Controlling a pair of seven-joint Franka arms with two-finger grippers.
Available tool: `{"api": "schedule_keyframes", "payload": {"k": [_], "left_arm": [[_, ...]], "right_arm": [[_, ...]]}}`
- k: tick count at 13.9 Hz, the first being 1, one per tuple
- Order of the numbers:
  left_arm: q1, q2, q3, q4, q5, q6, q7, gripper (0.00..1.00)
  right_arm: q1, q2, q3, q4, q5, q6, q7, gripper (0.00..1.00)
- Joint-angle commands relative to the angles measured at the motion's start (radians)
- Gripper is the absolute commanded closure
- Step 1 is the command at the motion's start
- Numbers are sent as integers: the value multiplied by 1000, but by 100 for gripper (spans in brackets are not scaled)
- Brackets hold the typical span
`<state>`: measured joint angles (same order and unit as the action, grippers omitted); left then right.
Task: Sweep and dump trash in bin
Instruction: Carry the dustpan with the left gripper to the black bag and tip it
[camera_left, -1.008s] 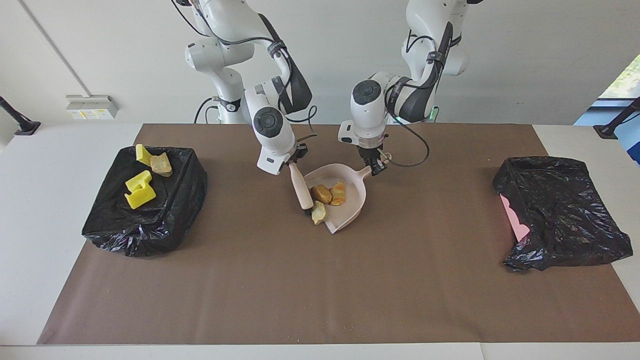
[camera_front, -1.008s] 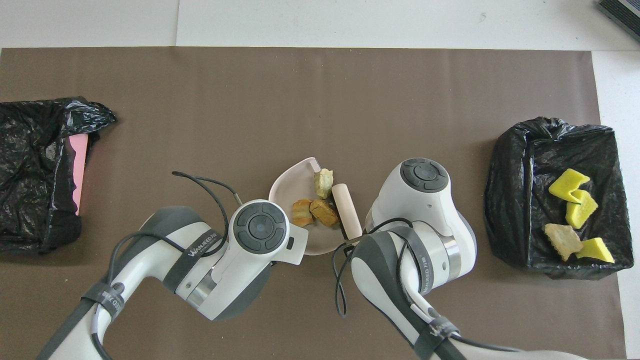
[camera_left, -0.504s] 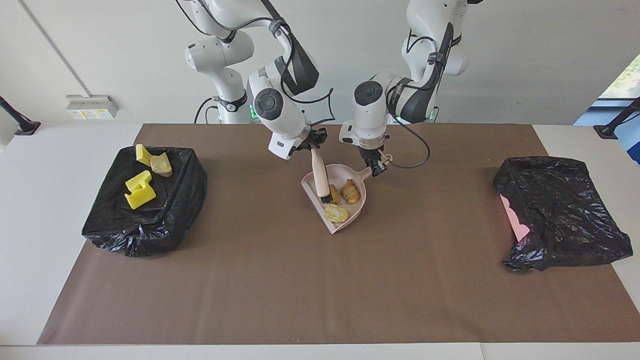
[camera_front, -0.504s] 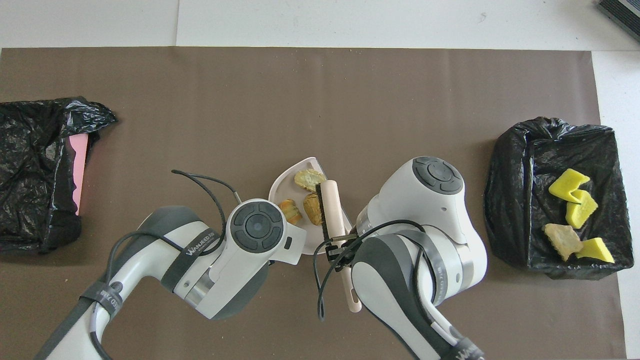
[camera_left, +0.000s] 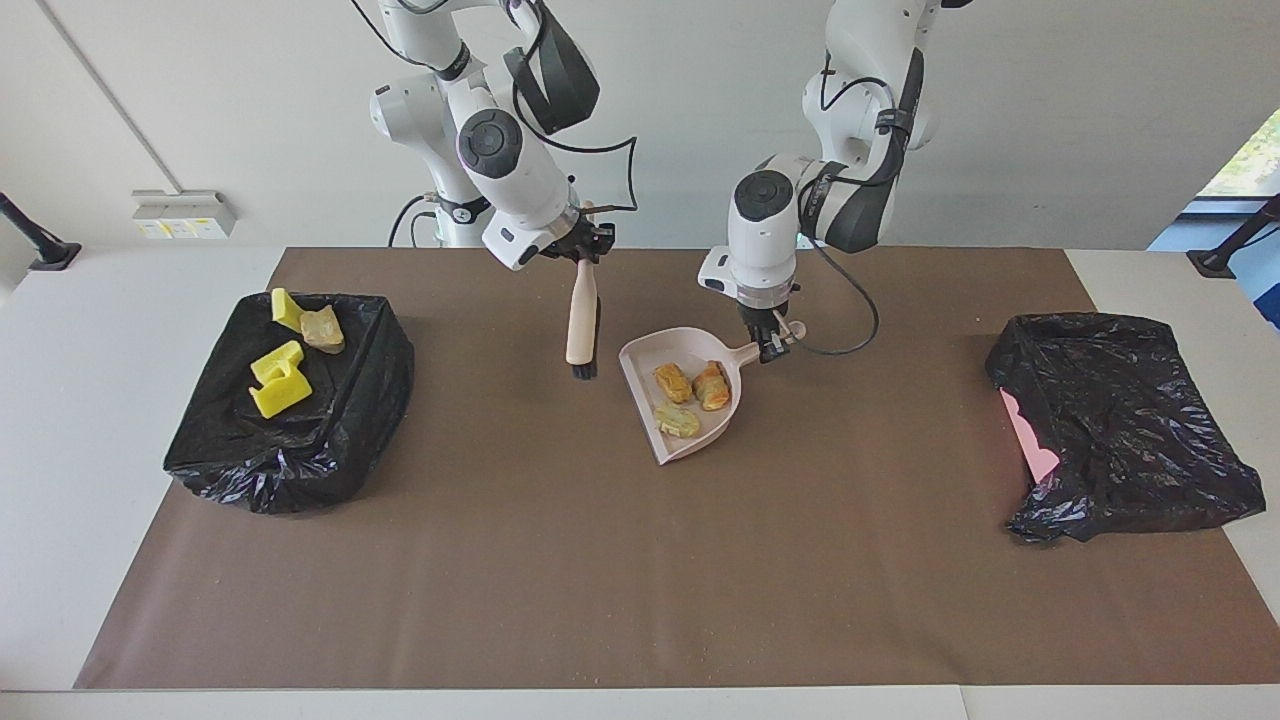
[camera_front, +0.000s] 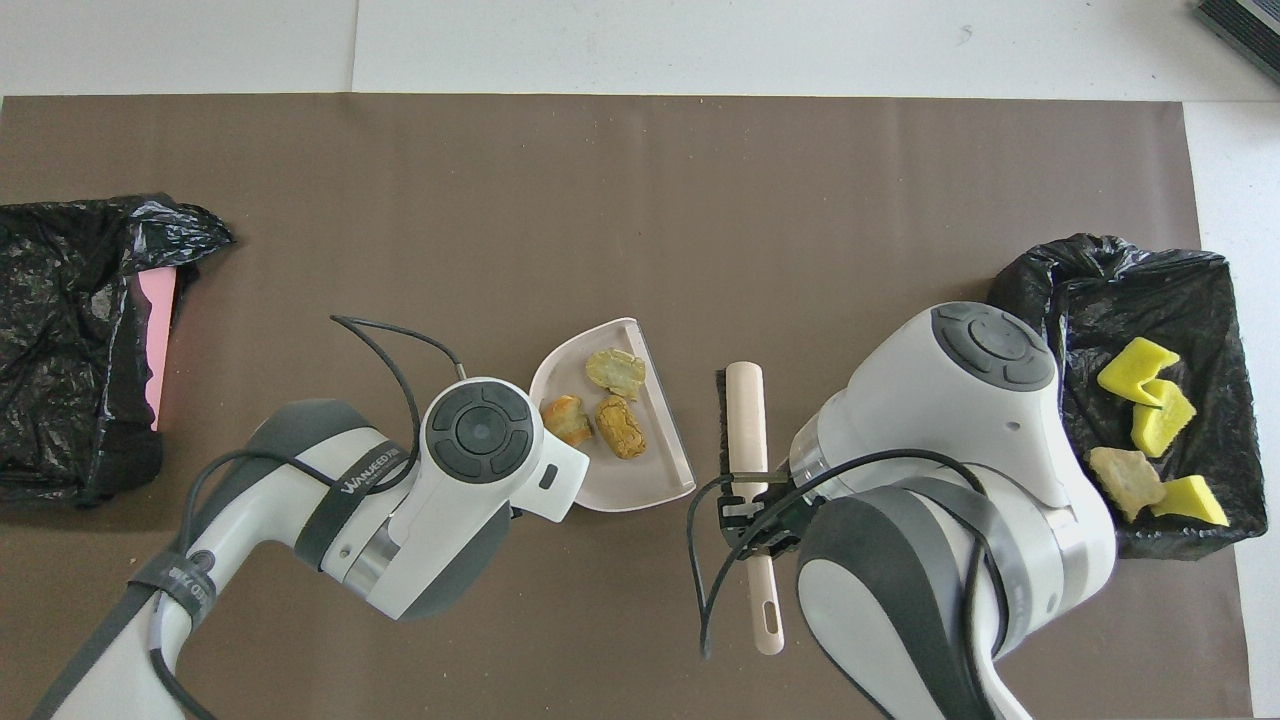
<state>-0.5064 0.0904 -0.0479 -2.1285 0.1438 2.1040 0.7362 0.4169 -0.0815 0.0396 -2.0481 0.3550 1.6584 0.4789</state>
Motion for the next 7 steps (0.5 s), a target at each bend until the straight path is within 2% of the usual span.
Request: {"api": "schedule_keyframes", "payload": {"k": [1, 2, 4, 7], "left_arm": [[113, -24, -6, 24, -10, -7, 203, 100], [161, -26, -6, 45, -12, -19, 292, 100], [247, -23, -3, 129, -26, -86, 464, 100], [408, 0, 2, 338, -39, -212, 648, 100]], "right_arm": [[66, -122, 11, -162, -25, 75, 66, 100], [75, -151, 11, -211, -27, 92, 64, 100], [121, -153, 13, -242, -28, 129, 53, 100], [215, -147, 13, -323, -34, 220, 87, 100]]}}
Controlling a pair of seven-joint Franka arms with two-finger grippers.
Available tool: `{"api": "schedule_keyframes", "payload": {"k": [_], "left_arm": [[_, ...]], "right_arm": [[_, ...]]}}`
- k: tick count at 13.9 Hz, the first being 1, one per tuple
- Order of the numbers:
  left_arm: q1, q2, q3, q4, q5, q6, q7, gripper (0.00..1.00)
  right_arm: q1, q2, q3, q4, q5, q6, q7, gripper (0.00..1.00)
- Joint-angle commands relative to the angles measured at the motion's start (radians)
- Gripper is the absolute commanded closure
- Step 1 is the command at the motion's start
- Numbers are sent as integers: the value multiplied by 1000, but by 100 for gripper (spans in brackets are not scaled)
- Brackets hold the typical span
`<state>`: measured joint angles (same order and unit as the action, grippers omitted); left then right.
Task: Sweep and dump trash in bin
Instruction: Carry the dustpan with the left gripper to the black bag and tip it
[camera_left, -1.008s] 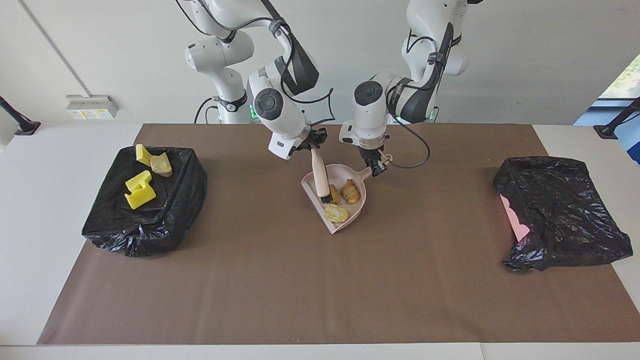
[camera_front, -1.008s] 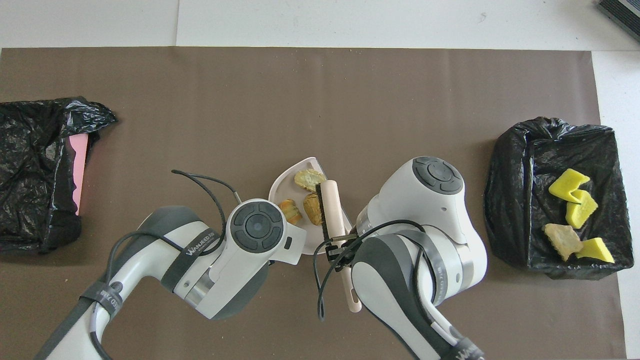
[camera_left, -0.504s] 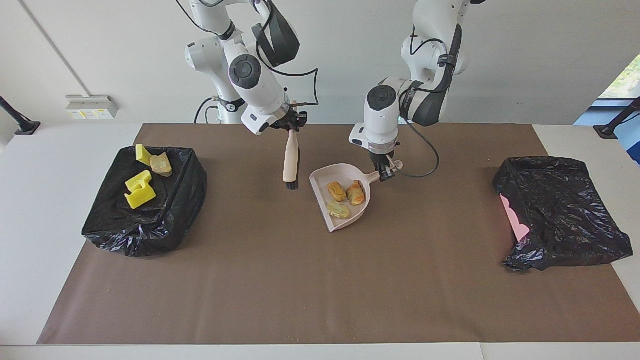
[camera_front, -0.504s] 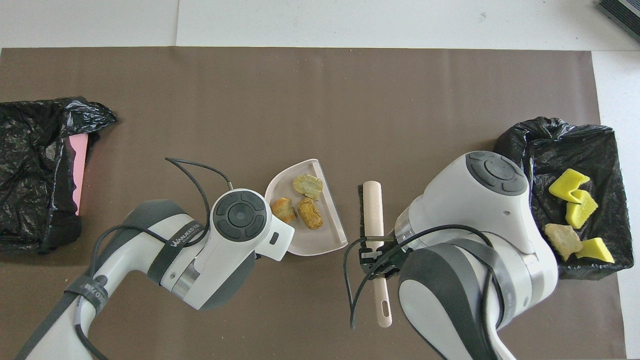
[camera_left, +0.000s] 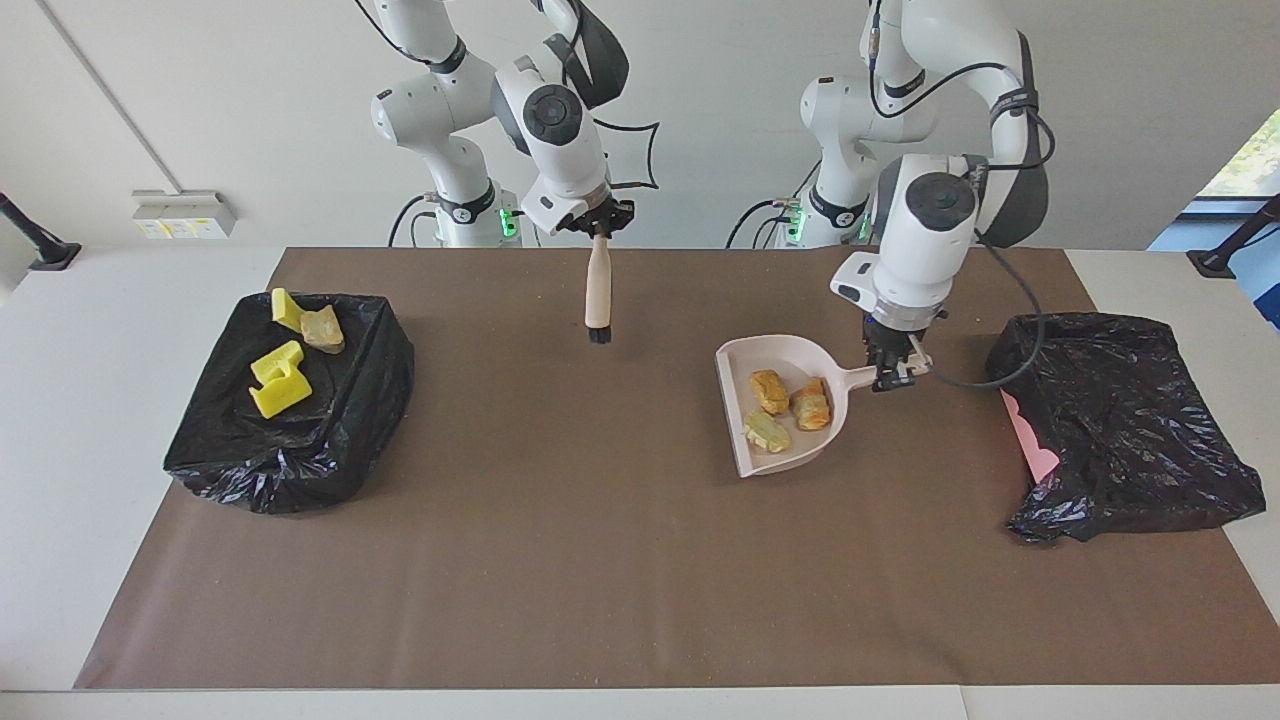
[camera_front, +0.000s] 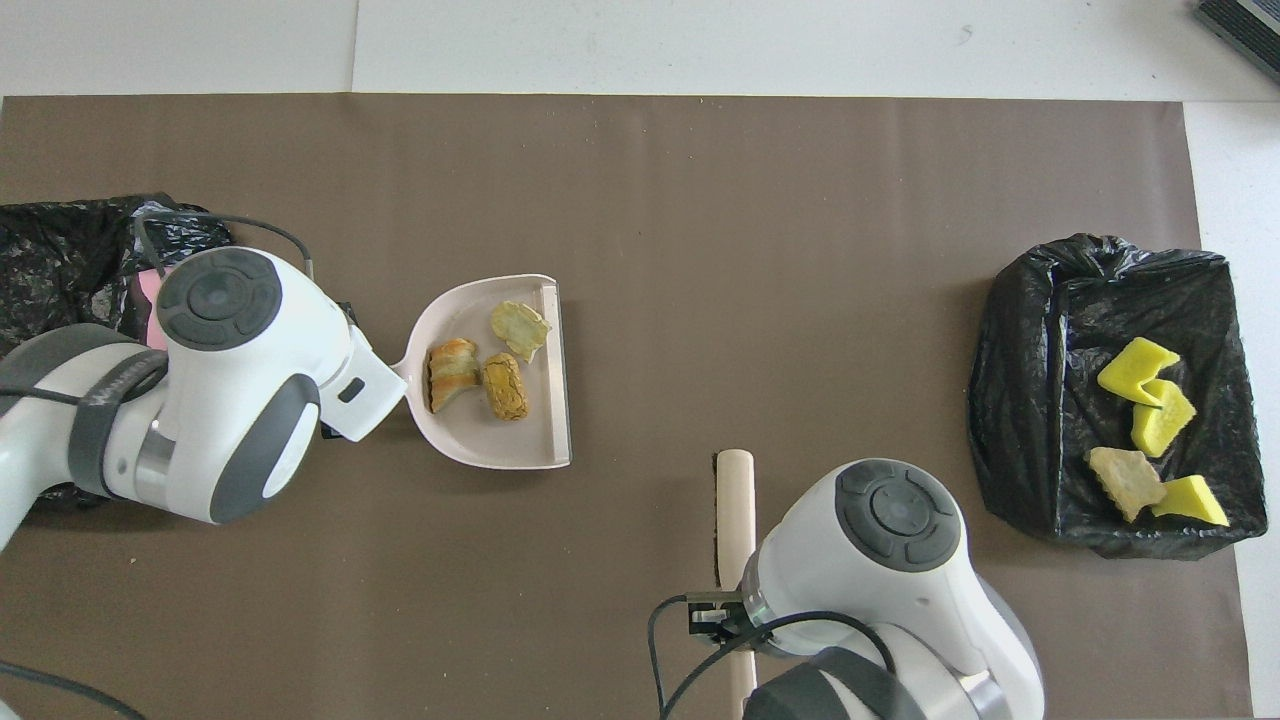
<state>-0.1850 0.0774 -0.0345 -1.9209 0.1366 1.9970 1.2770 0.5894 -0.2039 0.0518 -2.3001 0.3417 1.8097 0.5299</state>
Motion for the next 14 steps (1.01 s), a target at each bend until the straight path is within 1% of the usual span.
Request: {"api": "schedule_keyframes", "payload": {"k": [1, 3, 5, 7, 8, 11, 12, 14], "left_arm": [[131, 16, -12, 158, -54, -136, 160, 100], [243, 4, -8, 184, -58, -165, 257, 100], [367, 24, -7, 276, -93, -249, 336, 100], [502, 42, -4, 303, -109, -256, 402, 100], [544, 48, -4, 310, -107, -248, 470, 100], [633, 110, -2, 426, -89, -225, 617, 100], [647, 128, -2, 456, -44, -206, 652, 100], [659, 131, 8, 455, 58, -114, 659, 100]], "right_arm": [[43, -17, 0, -97, -20, 92, 53, 100], [69, -14, 2, -127, -20, 135, 68, 100], [82, -5, 3, -150, -20, 180, 76, 100], [122, 26, 5, -153, -20, 224, 79, 100], [128, 43, 6, -153, -18, 249, 91, 100], [174, 80, 6, -153, -18, 299, 122, 100], [175, 87, 6, -153, -18, 306, 122, 100], [176, 89, 6, -154, -18, 319, 122, 100]]}}
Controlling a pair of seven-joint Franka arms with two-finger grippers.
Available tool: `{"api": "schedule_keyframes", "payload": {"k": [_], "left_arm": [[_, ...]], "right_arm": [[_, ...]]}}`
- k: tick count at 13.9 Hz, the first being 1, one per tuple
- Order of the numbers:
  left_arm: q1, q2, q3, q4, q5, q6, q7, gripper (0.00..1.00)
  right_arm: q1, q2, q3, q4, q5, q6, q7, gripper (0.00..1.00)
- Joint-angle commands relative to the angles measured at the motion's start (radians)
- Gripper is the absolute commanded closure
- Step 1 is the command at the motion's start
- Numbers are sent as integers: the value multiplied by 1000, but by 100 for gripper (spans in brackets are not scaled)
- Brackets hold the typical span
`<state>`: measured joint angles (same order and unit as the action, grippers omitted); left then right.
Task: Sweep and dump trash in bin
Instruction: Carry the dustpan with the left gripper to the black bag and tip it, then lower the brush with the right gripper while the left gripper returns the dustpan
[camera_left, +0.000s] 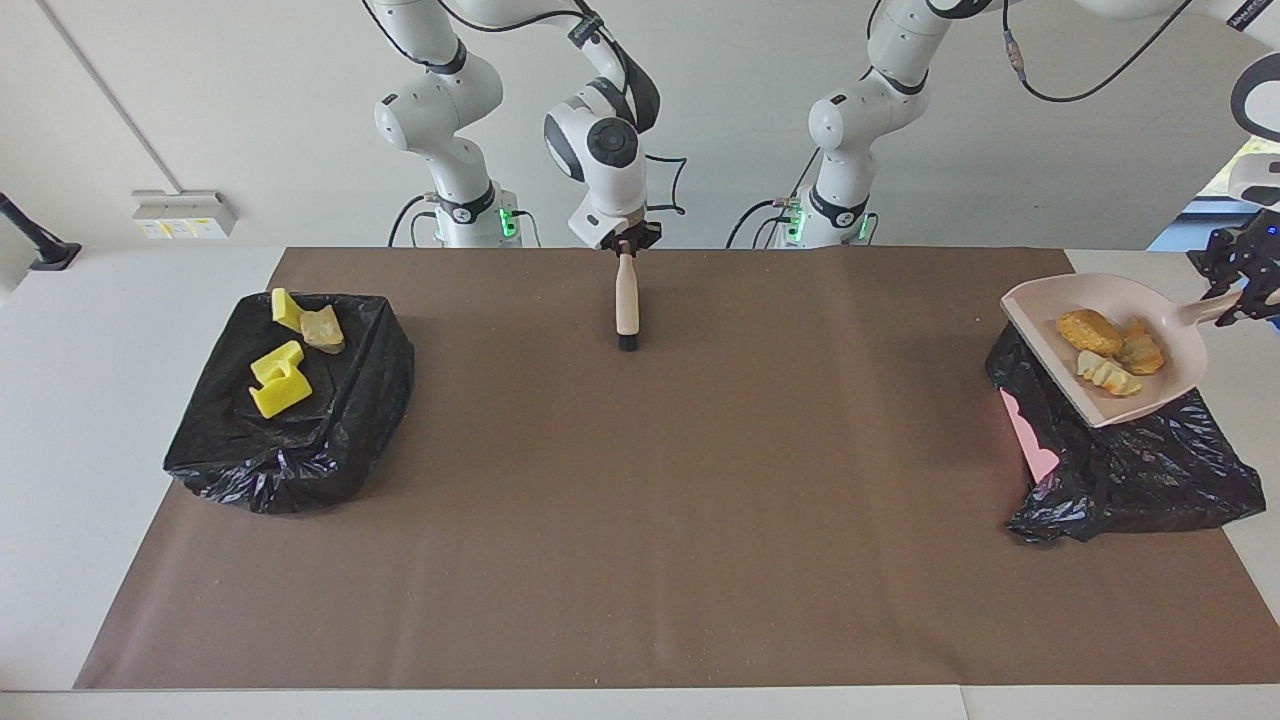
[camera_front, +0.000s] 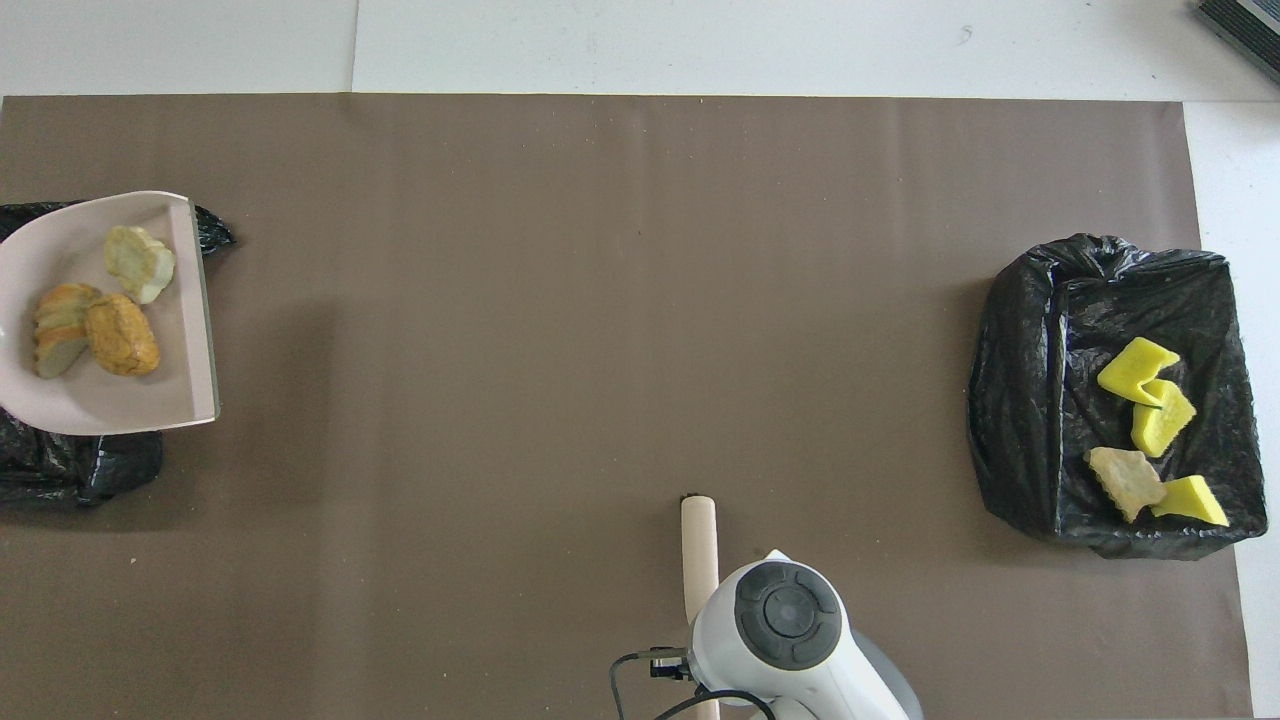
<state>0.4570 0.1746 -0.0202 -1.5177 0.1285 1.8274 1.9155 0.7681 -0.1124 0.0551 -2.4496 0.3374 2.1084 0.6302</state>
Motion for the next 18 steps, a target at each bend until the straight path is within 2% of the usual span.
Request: {"api": "schedule_keyframes", "payload": {"k": [1, 2, 3, 4, 5, 8, 11, 15, 18], "left_arm": [[34, 31, 18, 41, 101, 117, 19, 100], [35, 31, 25, 39, 130, 139, 19, 100], [37, 32, 25, 39, 176, 145, 11, 100], [37, 31, 32, 39, 236, 151, -12, 100], [32, 28, 39, 31, 303, 161, -36, 100], [28, -10, 39, -51, 462, 242, -137, 100], [-7, -50, 39, -119, 618, 245, -306, 100], [-34, -73, 37, -154, 736, 242, -453, 100], [-40, -73, 37, -148, 755, 233, -469, 100]], "right_arm": [[-3, 5, 3, -5, -15, 24, 20, 100], [-3, 8, 3, -5, -15, 24, 10, 91], [-4, 11, 3, -3, -15, 24, 5, 57], [-4, 13, 3, 0, -15, 25, 0, 16], [-3, 22, 3, 10, -17, 31, -3, 0], [-39, 79, -4, 108, -18, 47, -21, 0], [-171, 83, -4, 220, -44, 39, -41, 0], [-300, 83, -4, 308, -213, 30, -66, 0], [-371, 74, -4, 362, -366, 19, -73, 0]]}}
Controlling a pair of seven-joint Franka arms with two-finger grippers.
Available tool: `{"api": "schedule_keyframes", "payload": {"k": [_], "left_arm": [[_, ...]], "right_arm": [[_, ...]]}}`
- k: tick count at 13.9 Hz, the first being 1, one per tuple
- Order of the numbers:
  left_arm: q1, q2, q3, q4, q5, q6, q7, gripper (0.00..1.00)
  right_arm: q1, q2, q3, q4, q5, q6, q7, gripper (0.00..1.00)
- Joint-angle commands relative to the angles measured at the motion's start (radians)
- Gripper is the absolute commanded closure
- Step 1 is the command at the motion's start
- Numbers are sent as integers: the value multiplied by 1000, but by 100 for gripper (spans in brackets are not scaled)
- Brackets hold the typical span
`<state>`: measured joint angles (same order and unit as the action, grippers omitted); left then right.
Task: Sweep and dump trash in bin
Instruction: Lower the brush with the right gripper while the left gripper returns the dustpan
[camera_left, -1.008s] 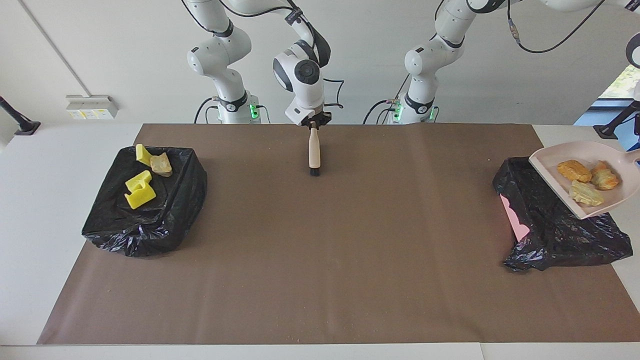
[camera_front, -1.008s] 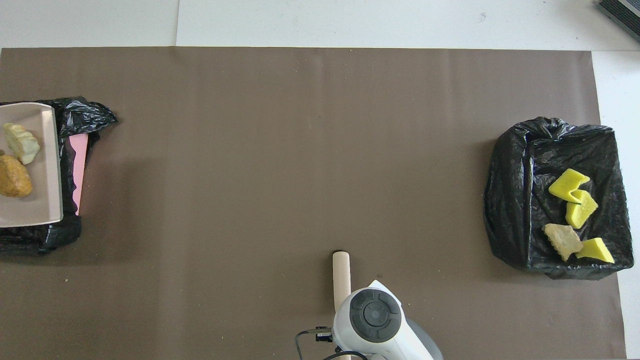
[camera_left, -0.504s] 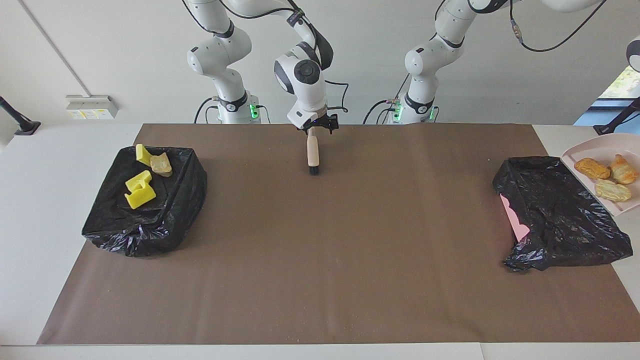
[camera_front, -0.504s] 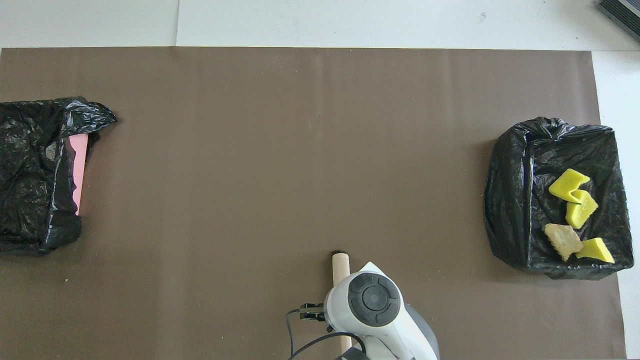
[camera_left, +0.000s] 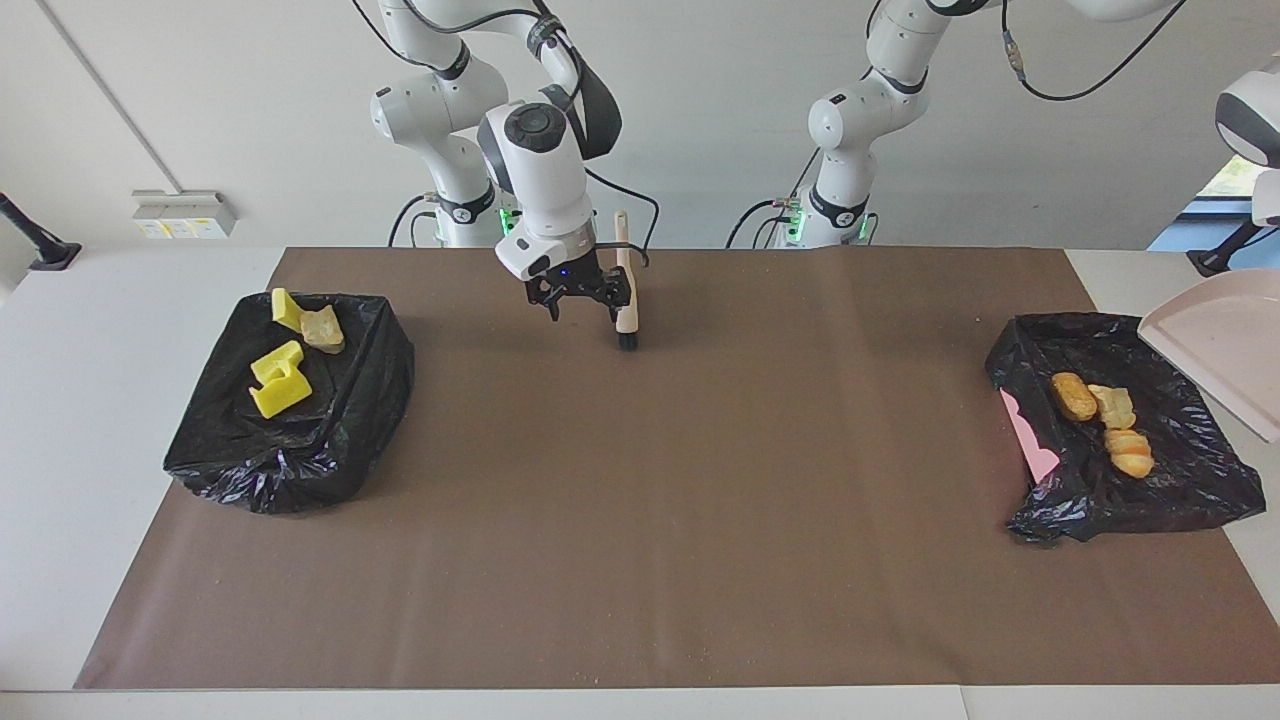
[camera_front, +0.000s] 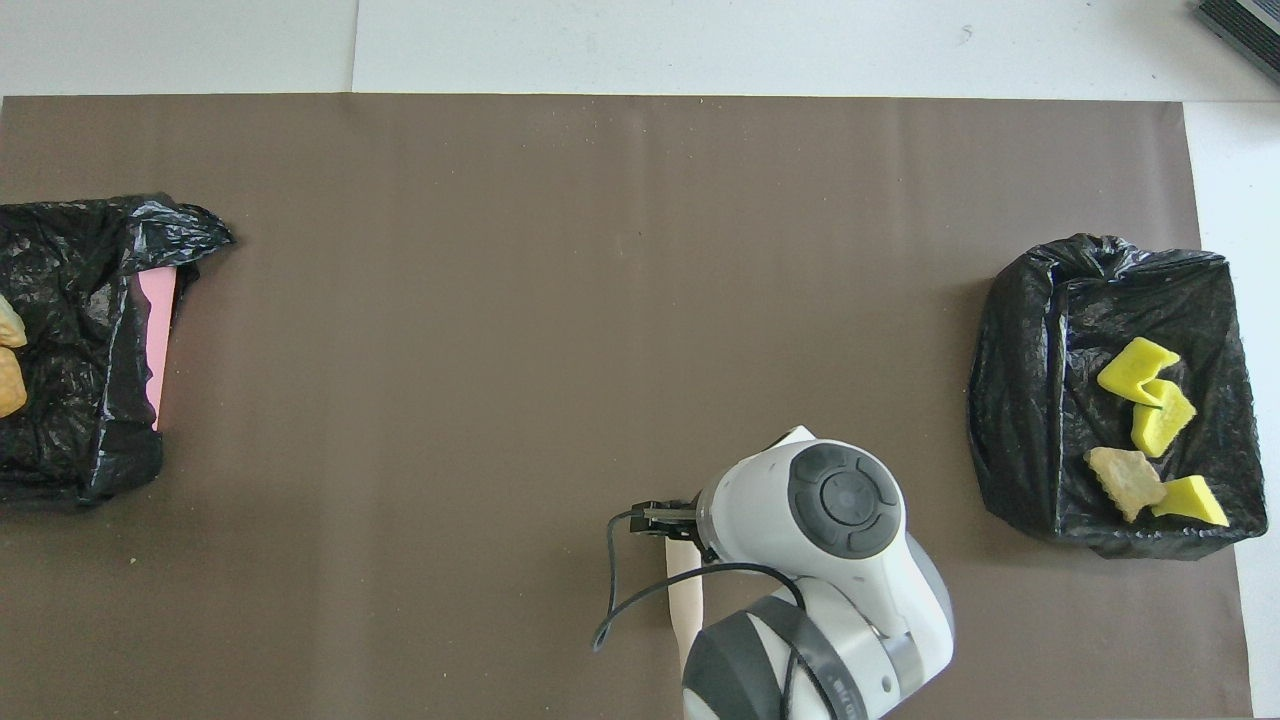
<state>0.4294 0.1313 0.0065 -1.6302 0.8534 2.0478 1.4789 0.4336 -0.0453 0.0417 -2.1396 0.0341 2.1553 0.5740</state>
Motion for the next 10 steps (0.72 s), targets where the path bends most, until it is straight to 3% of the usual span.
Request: {"api": "schedule_keyframes", "payload": {"k": [1, 4, 7, 10], "left_arm": [[-12, -35, 7, -33, 29, 14, -31, 100], [-12, -59, -23, -11, -8, -7, -23, 100], [-15, -61, -43, -5, -276, -63, -23, 100], [-92, -75, -59, -17, -466, -199, -133, 100]], "right_arm": [[-65, 5, 7, 90, -66, -47, -31, 0], [-128, 4, 6, 239, -68, -226, -121, 0], [-176, -5, 3, 366, -68, -389, -173, 0], [-220, -15, 3, 484, -66, -509, -250, 0]]}}
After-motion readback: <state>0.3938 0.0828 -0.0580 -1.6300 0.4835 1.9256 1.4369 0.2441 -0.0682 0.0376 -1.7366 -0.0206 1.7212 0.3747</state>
